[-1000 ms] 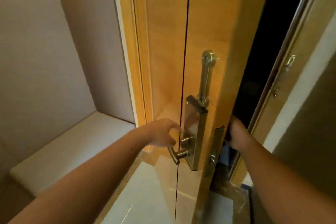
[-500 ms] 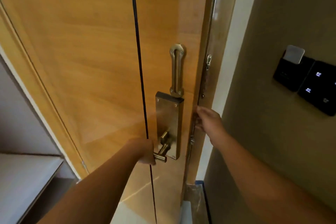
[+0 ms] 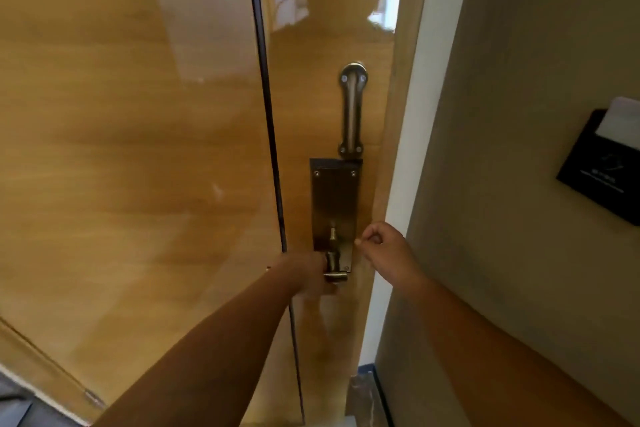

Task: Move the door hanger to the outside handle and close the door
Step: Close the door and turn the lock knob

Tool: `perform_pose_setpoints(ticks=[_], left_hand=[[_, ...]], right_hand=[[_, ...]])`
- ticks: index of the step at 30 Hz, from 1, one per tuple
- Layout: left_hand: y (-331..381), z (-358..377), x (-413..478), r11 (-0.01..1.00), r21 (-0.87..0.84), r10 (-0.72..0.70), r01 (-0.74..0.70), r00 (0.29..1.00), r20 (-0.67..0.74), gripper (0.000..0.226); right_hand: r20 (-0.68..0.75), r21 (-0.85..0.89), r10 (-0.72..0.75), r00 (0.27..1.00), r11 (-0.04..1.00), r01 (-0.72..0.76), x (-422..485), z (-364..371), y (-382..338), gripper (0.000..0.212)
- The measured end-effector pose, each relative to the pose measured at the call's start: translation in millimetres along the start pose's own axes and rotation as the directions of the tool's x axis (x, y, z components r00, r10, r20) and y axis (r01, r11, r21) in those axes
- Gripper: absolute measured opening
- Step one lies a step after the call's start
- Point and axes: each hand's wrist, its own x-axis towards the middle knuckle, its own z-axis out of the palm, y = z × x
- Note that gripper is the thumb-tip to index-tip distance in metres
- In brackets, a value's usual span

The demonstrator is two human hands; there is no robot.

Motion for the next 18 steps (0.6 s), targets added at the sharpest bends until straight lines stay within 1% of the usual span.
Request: perform_pose_setpoints(ticks=[3, 5, 7, 9, 12, 14, 18], left_hand=[[-14.2, -3.8, 36.5, 0.964, -0.266, 0.017, -0.012, 1.000, 0.016, 0.040], [-17.5, 0.7, 51.9, 0.912, -0.409, 0.008, -0.013, 1.000, -0.013, 0.033], [-25.5, 5.9, 71.8, 0.846, -0.532, -0.048, 0.023, 0.998, -0.033, 0.026], [-29.2, 9.4, 87.1, 0.778, -0.627, -0.084, 0.027, 0.995, -0.062, 0.023], [-31.1, 11.4, 103.7, 0.724, -0.689, -0.106, -0.024, 0.984, -0.146, 0.007], [-33.7, 10.9, 115.1, 0.704, -0.709, -0.117, -0.034, 0.980, -0.163, 0.006], [-42.6, 8.7, 141.1, 0.711, -0.704, -0.181, -0.007, 0.964, -0.193, 0.011]], right_hand=[[0.013, -0.041, -0.027, 1.000, 0.999, 0.027, 32.6, 11.4, -2.1, 0.012], [0.037, -0.067, -0.033, 0.999, 0.997, 0.035, 42.8, 14.0, -0.7, 0.016], [0.065, -0.091, -0.025, 0.998, 0.995, 0.031, 60.2, 20.0, 3.5, 0.018], [0.073, -0.120, -0.022, 0.997, 0.992, 0.030, 72.8, 23.1, 6.5, 0.020], [0.043, -0.089, -0.004, 0.999, 0.996, 0.008, 88.1, 26.4, 14.4, 0.017], [0.036, -0.075, 0.016, 0.999, 0.997, -0.013, 96.3, 26.5, 18.4, 0.017], [0.027, -0.076, 0.051, 0.998, 0.996, -0.049, 110.7, 22.9, 23.4, 0.016]])
